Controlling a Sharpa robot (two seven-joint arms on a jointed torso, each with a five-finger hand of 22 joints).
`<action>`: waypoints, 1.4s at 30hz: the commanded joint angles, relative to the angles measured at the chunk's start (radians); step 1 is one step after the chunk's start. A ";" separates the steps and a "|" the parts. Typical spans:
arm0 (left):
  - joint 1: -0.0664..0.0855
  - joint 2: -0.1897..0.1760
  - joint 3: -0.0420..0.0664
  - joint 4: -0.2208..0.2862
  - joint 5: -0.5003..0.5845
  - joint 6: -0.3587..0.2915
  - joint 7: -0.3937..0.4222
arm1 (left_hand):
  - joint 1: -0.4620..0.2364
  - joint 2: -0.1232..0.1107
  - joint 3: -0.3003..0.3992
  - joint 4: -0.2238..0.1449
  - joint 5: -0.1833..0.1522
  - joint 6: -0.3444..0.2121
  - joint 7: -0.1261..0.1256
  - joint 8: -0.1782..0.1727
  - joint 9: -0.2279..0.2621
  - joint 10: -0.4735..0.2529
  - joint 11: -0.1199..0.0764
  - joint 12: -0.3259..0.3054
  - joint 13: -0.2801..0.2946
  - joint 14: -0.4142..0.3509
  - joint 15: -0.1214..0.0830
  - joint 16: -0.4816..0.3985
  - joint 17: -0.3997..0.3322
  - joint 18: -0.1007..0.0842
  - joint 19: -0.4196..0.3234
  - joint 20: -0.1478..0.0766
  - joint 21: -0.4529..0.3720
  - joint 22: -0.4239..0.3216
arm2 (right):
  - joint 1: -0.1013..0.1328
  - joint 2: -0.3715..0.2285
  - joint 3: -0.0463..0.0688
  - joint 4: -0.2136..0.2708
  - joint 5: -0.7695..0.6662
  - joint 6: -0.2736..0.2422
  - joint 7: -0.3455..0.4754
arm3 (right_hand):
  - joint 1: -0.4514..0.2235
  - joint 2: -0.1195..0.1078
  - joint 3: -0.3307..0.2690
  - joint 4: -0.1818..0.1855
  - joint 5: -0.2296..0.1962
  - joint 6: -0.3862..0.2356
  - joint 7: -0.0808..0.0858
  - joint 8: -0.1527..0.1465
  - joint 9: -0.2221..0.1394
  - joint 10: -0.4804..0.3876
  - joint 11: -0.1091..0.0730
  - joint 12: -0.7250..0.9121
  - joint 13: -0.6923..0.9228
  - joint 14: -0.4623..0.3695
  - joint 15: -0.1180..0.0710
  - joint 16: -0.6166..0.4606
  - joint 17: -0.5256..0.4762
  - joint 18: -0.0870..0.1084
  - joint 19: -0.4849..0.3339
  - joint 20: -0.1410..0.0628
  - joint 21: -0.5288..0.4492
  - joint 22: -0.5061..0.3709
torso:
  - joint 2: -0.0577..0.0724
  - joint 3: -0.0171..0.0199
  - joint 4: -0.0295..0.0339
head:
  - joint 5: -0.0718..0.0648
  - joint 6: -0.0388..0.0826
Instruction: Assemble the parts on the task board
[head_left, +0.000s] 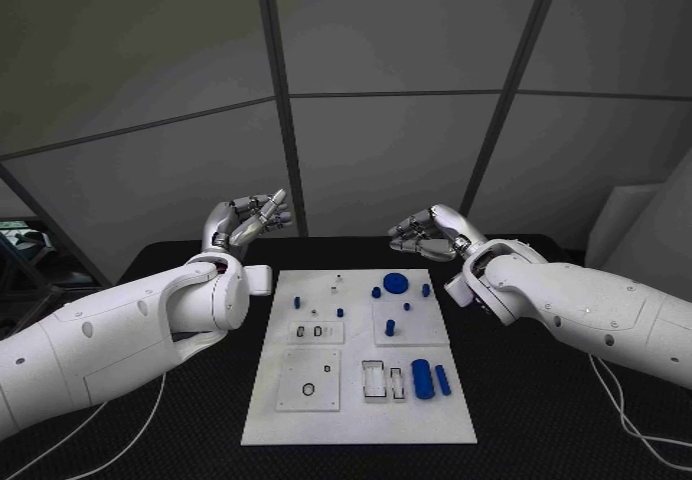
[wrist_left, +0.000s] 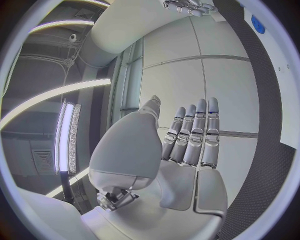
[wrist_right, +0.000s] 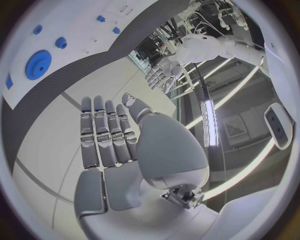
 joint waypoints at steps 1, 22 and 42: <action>0.001 -0.014 0.001 0.025 -0.019 0.036 0.006 | -0.001 0.012 -0.002 -0.014 -0.002 0.025 0.004 -0.001 -0.006 0.031 -0.010 -0.001 -0.004 0.043 -0.012 0.003 0.010 -0.032 0.035 -0.013 0.024 0.009 | 0.016 0.000 0.001 -0.002 -0.265 0.025 -0.076 | -0.008 -0.036 0.053 -0.021 0.009 0.082 -0.019 -0.018 0.001 0.108 -0.029 -0.029 0.002 0.138 -0.043 0.014 0.021 0.007 0.085 -0.051 0.134 0.073 | 0.019 -0.0026 0.0094 | -0.005 0.000; -0.007 -0.103 0.001 0.213 -0.034 0.053 -0.015 | 0.002 0.019 -0.009 -0.041 -0.002 0.050 -0.001 -0.023 -0.017 0.058 -0.016 -0.030 -0.007 0.077 -0.021 -0.021 0.028 -0.033 0.074 -0.028 0.062 0.024 | 0.056 0.015 0.001 0.048 -0.755 0.203 -0.338 | -0.044 -0.108 0.071 -0.003 -0.001 0.068 -0.044 -0.049 -0.001 0.020 -0.049 -0.034 0.002 0.379 -0.101 0.191 0.215 0.011 0.128 -0.108 0.491 0.301 | 0.120 -0.0179 0.0509 | -0.052 0.025; -0.013 -0.106 0.001 0.233 -0.034 0.065 -0.012 | 0.003 0.020 -0.010 -0.045 -0.002 0.051 -0.001 -0.026 -0.017 0.058 -0.016 -0.034 -0.007 0.073 -0.021 -0.027 0.029 -0.033 0.076 -0.028 0.064 0.024 | 0.057 0.029 0.001 0.042 -0.819 0.254 -0.378 | -0.033 -0.121 0.089 0.051 -0.006 0.064 -0.049 -0.048 0.000 0.015 -0.052 -0.029 0.003 0.358 -0.104 0.501 0.422 -0.020 0.216 -0.108 0.764 0.589 | 0.152 -0.0211 0.0610 | -0.062 0.026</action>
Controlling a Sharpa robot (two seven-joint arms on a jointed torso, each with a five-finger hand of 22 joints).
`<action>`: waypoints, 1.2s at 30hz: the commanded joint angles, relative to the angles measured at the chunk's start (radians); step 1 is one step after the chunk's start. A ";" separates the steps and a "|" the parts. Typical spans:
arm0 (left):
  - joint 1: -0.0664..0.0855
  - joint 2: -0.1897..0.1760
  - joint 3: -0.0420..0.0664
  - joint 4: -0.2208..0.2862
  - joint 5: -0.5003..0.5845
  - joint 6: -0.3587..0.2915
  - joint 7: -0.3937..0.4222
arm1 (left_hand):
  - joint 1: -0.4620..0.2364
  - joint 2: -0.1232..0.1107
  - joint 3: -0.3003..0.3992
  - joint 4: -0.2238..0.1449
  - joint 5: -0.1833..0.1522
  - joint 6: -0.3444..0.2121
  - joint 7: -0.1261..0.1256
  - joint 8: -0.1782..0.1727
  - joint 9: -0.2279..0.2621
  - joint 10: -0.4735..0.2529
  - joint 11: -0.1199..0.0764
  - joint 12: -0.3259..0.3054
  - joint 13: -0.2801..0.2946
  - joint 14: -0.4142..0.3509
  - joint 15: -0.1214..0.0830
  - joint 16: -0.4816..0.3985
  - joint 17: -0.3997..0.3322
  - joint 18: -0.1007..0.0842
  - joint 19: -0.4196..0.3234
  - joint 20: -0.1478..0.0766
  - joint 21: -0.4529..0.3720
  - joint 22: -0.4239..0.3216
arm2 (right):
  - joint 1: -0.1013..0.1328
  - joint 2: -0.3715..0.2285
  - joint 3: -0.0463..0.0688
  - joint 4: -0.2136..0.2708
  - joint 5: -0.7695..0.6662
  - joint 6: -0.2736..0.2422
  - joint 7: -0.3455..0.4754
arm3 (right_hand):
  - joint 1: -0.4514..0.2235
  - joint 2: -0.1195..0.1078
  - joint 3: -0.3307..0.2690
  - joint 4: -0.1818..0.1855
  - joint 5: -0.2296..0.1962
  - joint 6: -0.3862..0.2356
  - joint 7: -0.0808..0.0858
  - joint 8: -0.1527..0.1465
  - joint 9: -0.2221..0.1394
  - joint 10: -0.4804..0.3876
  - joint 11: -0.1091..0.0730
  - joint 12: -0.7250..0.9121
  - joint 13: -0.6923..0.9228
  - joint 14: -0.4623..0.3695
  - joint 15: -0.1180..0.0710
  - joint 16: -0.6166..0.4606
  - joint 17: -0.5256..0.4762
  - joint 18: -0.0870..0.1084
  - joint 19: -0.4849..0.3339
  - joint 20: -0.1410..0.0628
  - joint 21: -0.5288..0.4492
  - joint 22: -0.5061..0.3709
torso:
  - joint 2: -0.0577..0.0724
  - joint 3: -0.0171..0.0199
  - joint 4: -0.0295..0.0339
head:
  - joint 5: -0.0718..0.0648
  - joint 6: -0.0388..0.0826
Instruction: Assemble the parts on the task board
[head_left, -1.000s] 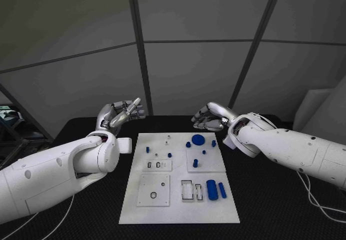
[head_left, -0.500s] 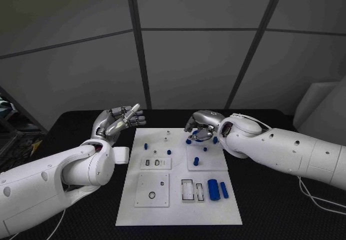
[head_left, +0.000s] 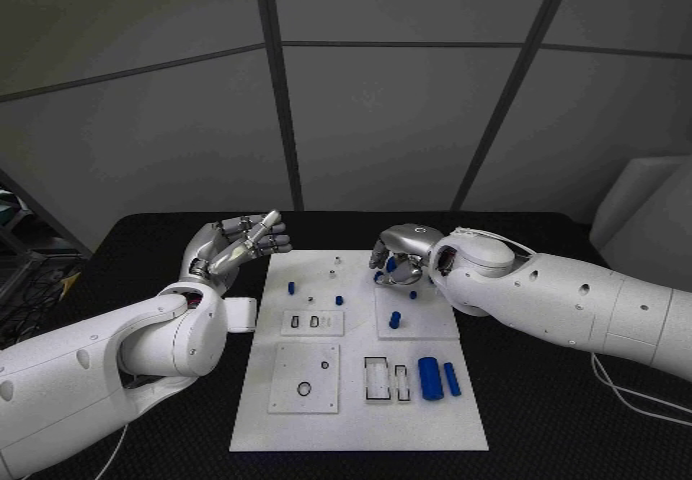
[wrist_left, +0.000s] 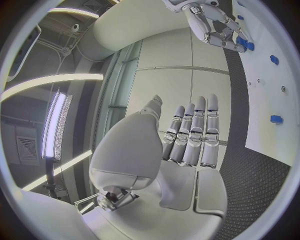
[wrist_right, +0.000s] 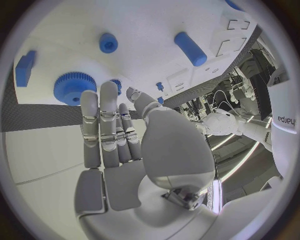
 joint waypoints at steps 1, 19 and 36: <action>0.001 -0.001 0.001 0.003 -0.010 0.018 0.006 | 0.001 0.005 -0.001 -0.006 -0.002 0.004 0.001 -0.005 -0.002 0.002 0.002 -0.005 -0.001 -0.006 0.003 -0.004 0.001 -0.019 0.010 0.000 0.006 0.001 | 0.002 0.001 0.001 -0.001 -0.028 0.027 -0.019 | 0.005 -0.006 0.002 0.006 -0.006 0.000 0.000 -0.001 0.001 -0.004 0.002 0.004 0.001 0.020 -0.002 0.014 0.008 -0.021 0.011 -0.001 0.018 0.023 | 0.004 0.0001 0.0002 | 0.001 0.000; 0.001 -0.005 0.001 0.004 -0.010 0.025 0.001 | 0.000 0.006 -0.002 -0.008 -0.002 0.003 0.003 -0.008 -0.002 0.001 0.003 -0.009 -0.001 -0.009 0.004 -0.008 0.002 -0.019 0.010 0.000 0.007 0.001 | 0.002 0.015 0.001 -0.018 -0.033 0.050 -0.021 | 0.006 -0.007 0.052 0.029 -0.015 0.019 -0.002 0.001 0.002 0.024 -0.002 0.007 0.002 0.017 -0.002 0.208 0.173 -0.045 0.073 0.000 0.145 0.189 | 0.012 0.0033 -0.0011 | 0.001 0.002; 0.001 -0.007 0.001 0.011 -0.010 0.028 -0.005 | -0.001 0.006 -0.002 -0.008 -0.002 0.003 0.004 -0.009 -0.002 0.000 0.004 -0.011 -0.001 -0.009 0.004 -0.010 0.002 -0.019 0.010 0.000 0.007 0.001 | 0.002 0.028 0.001 -0.038 -0.034 -0.014 -0.016 | 0.050 0.023 0.161 0.034 -0.072 0.092 -0.010 0.022 0.011 0.112 -0.020 0.025 0.008 0.027 -0.016 0.404 0.353 -0.073 0.153 -0.011 0.268 0.365 | 0.016 0.0047 -0.0028 | 0.004 -0.001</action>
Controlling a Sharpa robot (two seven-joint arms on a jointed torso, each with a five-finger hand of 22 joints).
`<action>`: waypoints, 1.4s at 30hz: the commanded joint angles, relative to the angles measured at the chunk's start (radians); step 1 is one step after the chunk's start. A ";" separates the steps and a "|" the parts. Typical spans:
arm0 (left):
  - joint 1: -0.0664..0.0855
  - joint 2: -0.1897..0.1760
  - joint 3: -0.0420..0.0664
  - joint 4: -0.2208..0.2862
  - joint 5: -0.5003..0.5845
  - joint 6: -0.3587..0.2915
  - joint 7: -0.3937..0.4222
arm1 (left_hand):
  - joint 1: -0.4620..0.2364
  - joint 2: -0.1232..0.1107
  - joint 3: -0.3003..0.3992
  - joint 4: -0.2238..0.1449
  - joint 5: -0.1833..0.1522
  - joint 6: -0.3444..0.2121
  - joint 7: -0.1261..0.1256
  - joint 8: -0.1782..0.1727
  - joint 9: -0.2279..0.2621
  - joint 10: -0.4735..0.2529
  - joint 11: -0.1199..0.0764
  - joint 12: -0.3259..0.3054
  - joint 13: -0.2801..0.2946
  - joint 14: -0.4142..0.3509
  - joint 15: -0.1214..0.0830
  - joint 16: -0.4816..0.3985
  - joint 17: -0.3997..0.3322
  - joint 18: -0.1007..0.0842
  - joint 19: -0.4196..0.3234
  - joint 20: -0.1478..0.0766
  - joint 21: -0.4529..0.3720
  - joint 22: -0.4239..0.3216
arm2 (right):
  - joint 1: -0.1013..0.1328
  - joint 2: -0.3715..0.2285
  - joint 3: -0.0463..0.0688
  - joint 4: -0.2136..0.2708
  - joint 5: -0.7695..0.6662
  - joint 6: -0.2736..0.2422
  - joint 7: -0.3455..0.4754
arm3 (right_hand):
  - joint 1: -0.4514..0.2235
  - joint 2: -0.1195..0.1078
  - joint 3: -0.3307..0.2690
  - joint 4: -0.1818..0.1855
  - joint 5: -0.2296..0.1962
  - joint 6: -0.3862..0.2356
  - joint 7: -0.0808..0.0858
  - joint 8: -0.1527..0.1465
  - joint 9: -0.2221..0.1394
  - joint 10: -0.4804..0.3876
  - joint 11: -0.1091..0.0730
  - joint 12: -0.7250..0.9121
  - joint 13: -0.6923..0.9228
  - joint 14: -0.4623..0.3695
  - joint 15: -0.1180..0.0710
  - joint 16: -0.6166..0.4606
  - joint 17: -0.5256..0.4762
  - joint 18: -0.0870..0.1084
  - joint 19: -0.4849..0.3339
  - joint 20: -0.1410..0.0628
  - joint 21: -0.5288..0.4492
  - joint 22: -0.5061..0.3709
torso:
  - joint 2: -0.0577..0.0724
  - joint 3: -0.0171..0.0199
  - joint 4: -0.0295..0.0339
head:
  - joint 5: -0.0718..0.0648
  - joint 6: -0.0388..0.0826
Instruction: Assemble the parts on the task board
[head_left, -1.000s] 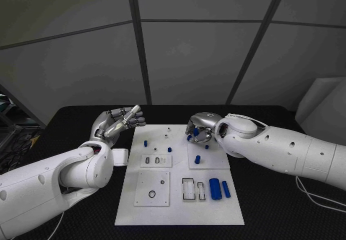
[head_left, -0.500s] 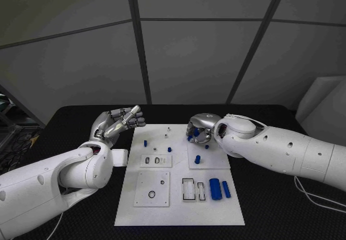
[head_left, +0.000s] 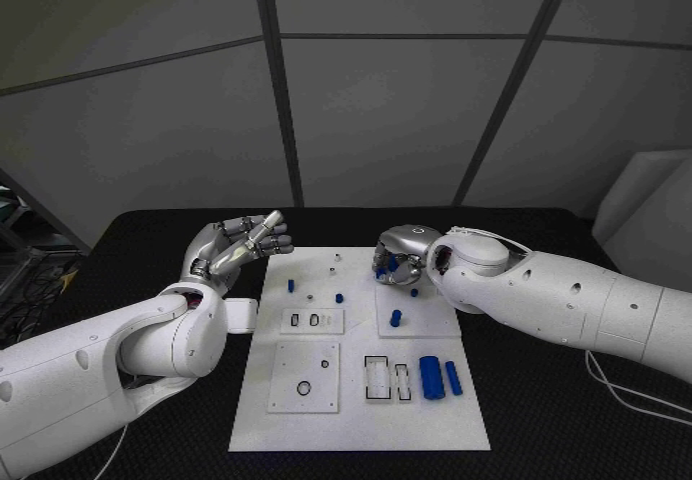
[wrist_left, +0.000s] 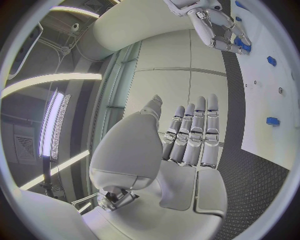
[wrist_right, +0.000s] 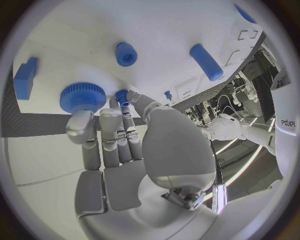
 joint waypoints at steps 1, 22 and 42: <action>0.001 -0.002 0.001 0.003 -0.009 0.015 0.000 | -0.001 0.006 0.000 -0.005 -0.002 0.003 0.004 -0.005 -0.002 0.000 0.004 -0.005 -0.002 -0.006 0.001 -0.006 0.001 -0.019 0.010 0.000 0.003 0.001 | 0.002 -0.002 0.000 0.007 -0.007 -0.054 0.004 | 0.027 0.009 0.019 -0.008 -0.003 0.015 0.000 0.007 0.004 0.021 -0.006 0.008 0.005 0.028 -0.009 0.028 0.027 -0.011 0.016 -0.001 0.019 0.028 | 0.001 0.0005 -0.0006 | 0.001 -0.002; 0.002 -0.007 0.001 0.005 -0.009 0.018 -0.004 | -0.002 0.007 0.000 -0.006 -0.002 0.001 0.005 -0.008 -0.002 -0.002 0.005 -0.007 -0.002 -0.005 0.002 -0.007 0.002 -0.019 0.010 0.000 0.004 0.001 | 0.027 0.059 0.001 -0.026 0.015 -0.259 0.018 | 0.033 -0.008 0.059 -0.021 -0.012 0.021 0.005 0.000 0.002 0.037 -0.004 -0.003 0.007 0.021 -0.007 0.088 0.072 -0.020 0.033 0.000 0.061 0.085 | 0.004 -0.0001 0.0024 | 0.007 0.013; 0.003 0.004 0.001 -0.001 -0.009 0.026 -0.010 | -0.003 0.007 -0.001 -0.009 -0.002 -0.002 0.007 -0.012 -0.002 -0.006 0.007 -0.012 -0.002 -0.005 0.003 -0.011 0.003 -0.020 0.010 0.001 0.004 0.001 | 0.031 0.217 0.000 -0.177 0.037 -0.198 0.056 | 0.026 -0.011 0.067 -0.019 -0.012 0.018 0.008 -0.004 0.001 0.034 -0.001 -0.008 0.007 0.018 -0.004 0.102 0.082 -0.020 0.030 0.002 0.066 0.090 | 0.009 0.0001 0.0047 | 0.010 0.014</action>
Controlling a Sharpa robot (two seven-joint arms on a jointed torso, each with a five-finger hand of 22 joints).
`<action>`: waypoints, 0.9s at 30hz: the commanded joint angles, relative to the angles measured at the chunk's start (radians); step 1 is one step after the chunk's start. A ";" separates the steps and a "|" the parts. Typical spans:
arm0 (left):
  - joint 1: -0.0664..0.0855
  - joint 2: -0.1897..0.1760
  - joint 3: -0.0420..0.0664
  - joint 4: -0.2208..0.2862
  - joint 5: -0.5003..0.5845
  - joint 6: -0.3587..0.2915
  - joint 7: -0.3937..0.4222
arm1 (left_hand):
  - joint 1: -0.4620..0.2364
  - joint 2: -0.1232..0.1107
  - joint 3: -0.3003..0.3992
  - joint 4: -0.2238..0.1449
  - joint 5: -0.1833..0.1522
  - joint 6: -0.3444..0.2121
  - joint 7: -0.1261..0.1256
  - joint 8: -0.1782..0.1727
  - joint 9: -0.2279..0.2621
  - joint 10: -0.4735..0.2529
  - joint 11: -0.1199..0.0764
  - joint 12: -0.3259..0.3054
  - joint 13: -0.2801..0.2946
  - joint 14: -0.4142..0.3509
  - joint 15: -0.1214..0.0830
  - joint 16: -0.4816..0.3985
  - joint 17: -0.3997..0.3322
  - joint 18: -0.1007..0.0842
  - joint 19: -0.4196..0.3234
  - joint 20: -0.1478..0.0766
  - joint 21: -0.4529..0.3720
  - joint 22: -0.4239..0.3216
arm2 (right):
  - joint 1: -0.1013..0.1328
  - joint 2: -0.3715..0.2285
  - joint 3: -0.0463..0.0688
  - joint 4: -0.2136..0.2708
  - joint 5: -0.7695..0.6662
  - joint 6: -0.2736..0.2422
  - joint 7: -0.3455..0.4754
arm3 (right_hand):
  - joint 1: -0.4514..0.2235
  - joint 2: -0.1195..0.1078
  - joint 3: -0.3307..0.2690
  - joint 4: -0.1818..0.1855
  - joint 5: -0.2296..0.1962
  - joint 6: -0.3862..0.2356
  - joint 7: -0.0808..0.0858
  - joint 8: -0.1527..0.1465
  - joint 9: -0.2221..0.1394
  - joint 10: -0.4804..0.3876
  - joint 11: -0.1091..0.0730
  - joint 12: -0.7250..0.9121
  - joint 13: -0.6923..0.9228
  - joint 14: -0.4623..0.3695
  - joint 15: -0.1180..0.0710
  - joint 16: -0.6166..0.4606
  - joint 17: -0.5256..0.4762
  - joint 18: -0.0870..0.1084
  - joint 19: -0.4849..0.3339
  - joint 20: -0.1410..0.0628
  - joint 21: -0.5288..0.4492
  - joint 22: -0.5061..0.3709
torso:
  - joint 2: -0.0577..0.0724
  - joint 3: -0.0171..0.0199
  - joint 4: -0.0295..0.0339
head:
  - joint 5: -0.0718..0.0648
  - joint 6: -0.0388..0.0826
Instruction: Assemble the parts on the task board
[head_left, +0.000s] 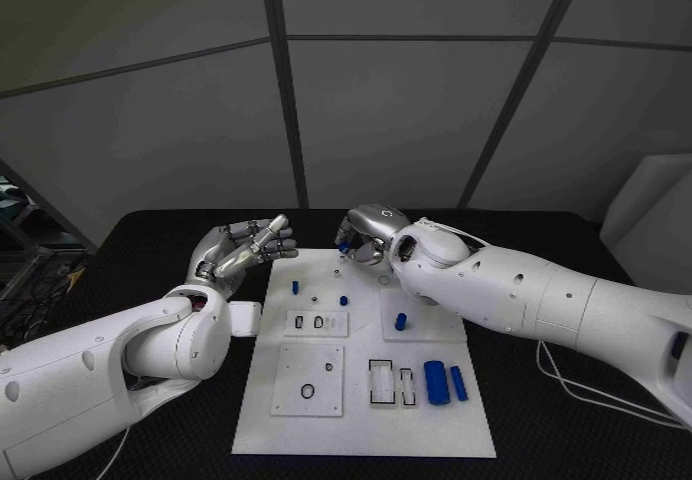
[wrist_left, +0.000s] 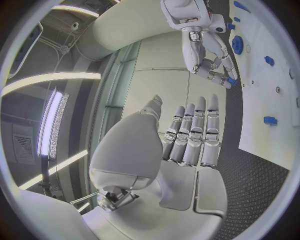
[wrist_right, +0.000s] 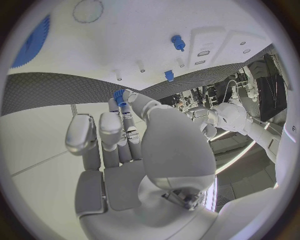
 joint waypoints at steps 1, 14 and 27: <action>0.002 0.003 0.001 0.000 -0.008 0.018 0.000 | -0.003 0.007 -0.002 -0.009 -0.002 -0.003 0.009 -0.009 -0.002 -0.007 0.007 -0.010 -0.001 -0.005 0.003 -0.006 0.002 -0.020 0.006 -0.003 0.004 0.001 | 0.003 0.009 0.000 -0.009 0.007 0.032 0.020 | 0.000 -0.008 0.004 0.002 0.006 -0.001 0.006 -0.006 0.000 0.018 -0.015 -0.002 0.002 0.015 0.000 0.006 0.003 -0.021 -0.004 0.004 0.007 0.002 | 0.001 0.0005 -0.0015 | -0.001 0.001; 0.003 0.003 0.001 0.001 -0.008 0.021 -0.003 | -0.004 0.007 -0.002 -0.010 -0.002 -0.004 0.009 -0.011 -0.002 -0.008 0.008 -0.012 -0.001 -0.005 0.004 -0.007 0.002 -0.020 0.006 -0.002 0.005 0.001 | 0.002 0.036 -0.001 -0.050 0.006 0.092 0.011 | -0.006 -0.011 0.004 0.005 0.006 -0.002 0.007 -0.007 0.000 0.016 -0.014 -0.004 0.002 0.013 0.001 0.009 0.002 -0.020 -0.007 0.005 0.007 0.001 | 0.003 0.0012 -0.0012 | 0.004 -0.004; 0.004 0.003 0.001 0.003 -0.008 0.024 -0.003 | -0.004 0.008 -0.002 -0.010 -0.002 -0.004 0.010 -0.012 -0.002 -0.009 0.008 -0.013 -0.001 -0.005 0.004 -0.008 0.002 -0.020 0.006 -0.002 0.005 0.001 | 0.002 0.054 -0.001 -0.082 -0.007 0.129 -0.006 | -0.011 -0.013 0.004 0.007 0.005 -0.005 0.007 -0.010 -0.001 0.013 -0.013 -0.007 0.001 0.011 0.002 0.009 0.000 -0.019 -0.013 0.006 0.005 -0.004 | 0.004 0.0014 -0.0031 | 0.008 -0.007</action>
